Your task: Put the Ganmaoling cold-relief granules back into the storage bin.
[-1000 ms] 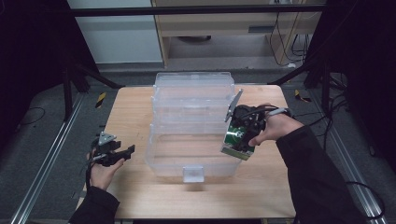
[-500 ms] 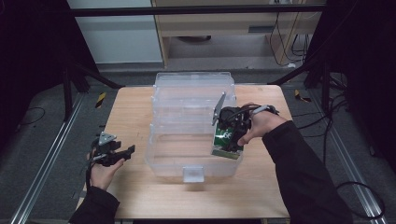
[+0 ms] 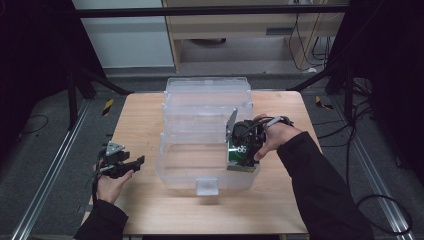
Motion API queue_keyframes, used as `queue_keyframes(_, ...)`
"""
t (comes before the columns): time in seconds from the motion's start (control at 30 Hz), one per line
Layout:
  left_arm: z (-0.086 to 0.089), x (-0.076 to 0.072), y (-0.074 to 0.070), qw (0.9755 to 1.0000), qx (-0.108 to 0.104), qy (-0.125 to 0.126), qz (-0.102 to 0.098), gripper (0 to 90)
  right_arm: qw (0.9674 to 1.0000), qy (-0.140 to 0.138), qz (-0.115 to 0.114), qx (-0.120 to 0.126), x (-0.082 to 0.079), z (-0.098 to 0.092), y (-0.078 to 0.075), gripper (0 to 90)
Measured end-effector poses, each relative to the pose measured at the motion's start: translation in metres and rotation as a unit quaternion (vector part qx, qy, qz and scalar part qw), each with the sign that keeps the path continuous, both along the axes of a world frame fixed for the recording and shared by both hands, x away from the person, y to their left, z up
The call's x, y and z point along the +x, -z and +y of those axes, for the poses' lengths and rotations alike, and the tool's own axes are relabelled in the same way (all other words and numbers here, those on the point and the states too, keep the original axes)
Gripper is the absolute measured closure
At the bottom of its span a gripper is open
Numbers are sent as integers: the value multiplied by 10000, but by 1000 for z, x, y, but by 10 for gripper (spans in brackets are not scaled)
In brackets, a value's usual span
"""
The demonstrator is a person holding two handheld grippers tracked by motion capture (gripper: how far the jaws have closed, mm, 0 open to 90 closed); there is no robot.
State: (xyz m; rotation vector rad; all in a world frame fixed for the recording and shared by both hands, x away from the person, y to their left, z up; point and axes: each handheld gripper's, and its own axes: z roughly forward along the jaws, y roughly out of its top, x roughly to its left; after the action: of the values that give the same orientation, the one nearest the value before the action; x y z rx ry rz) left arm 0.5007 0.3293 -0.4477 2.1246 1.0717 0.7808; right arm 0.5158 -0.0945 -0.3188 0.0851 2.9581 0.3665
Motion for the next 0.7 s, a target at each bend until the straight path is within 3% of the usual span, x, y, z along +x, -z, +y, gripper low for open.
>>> queue_keyframes(0.7, -2, 1, 2, 10000, 13, 2, 17, 344, 9992, -272, -128, -253, 4, 0, 22, 168)
